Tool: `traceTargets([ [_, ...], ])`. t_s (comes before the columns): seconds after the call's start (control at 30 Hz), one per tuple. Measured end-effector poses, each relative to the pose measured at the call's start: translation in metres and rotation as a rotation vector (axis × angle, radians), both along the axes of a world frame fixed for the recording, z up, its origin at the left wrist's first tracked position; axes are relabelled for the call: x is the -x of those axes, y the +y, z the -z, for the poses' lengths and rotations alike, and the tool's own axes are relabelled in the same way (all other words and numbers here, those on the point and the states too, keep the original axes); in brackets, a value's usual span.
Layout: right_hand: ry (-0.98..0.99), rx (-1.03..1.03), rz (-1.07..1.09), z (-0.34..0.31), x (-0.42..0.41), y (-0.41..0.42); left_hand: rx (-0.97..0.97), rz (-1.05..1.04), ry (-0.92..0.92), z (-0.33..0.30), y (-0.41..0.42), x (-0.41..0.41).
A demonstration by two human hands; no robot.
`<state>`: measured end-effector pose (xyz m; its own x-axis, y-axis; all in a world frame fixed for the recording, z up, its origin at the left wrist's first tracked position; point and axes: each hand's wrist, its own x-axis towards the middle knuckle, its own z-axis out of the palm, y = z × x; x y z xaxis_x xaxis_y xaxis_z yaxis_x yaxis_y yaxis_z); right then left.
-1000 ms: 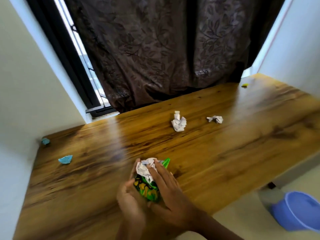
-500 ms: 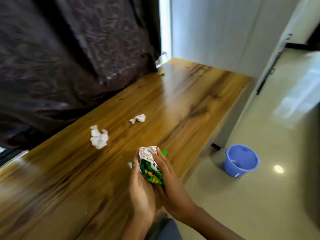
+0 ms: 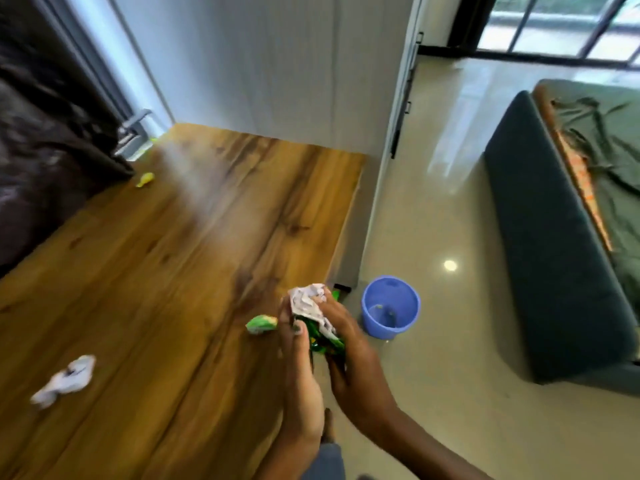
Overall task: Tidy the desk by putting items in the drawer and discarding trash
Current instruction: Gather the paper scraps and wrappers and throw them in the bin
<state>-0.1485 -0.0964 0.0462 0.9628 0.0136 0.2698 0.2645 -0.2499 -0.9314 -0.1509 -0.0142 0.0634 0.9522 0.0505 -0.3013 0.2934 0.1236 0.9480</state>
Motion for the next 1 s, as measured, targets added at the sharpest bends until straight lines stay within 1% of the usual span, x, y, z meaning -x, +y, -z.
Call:
traceTargets([
  [0.03,-0.019,0.012,0.092,0.003,-0.012,-0.016,0.070,0.029,0.005,0.003,-0.016,-0.015],
  [0.07,0.027,0.005,0.146,0.003,-0.018,-0.029,0.126,0.063,-0.015,0.011,-0.028,-0.028],
  [0.1,0.023,-0.001,0.214,0.008,-0.026,-0.046,0.125,0.119,-0.024,0.016,-0.043,-0.045],
  [0.2,0.100,0.018,0.441,0.034,-0.051,-0.103,0.075,0.297,-0.006,0.031,-0.105,-0.084],
  [0.27,0.114,0.052,0.517,0.054,-0.064,-0.132,0.071,0.389,0.046,0.050,-0.136,-0.103],
  [0.37,0.236,0.073,0.584,0.107,-0.094,-0.186,-0.003,0.471,0.141,0.098,-0.188,-0.138],
  [0.47,0.340,0.112,0.565,0.166,-0.126,-0.234,-0.144,0.459,0.225,0.153,-0.231,-0.170],
  [0.57,0.448,0.166,0.532,0.236,-0.161,-0.284,-0.317,0.437,0.380,0.226,-0.262,-0.192],
  [0.73,0.624,0.247,0.454,0.343,-0.217,-0.333,-0.667,0.581,0.646,0.321,-0.276,-0.219],
  [0.87,0.749,0.334,0.288,0.410,-0.246,-0.339,-0.800,0.662,0.672,0.366,-0.277,-0.240],
  [1.0,0.879,0.296,0.217,0.459,-0.263,-0.332,-0.850,0.687,0.621,0.394,-0.277,-0.259],
])
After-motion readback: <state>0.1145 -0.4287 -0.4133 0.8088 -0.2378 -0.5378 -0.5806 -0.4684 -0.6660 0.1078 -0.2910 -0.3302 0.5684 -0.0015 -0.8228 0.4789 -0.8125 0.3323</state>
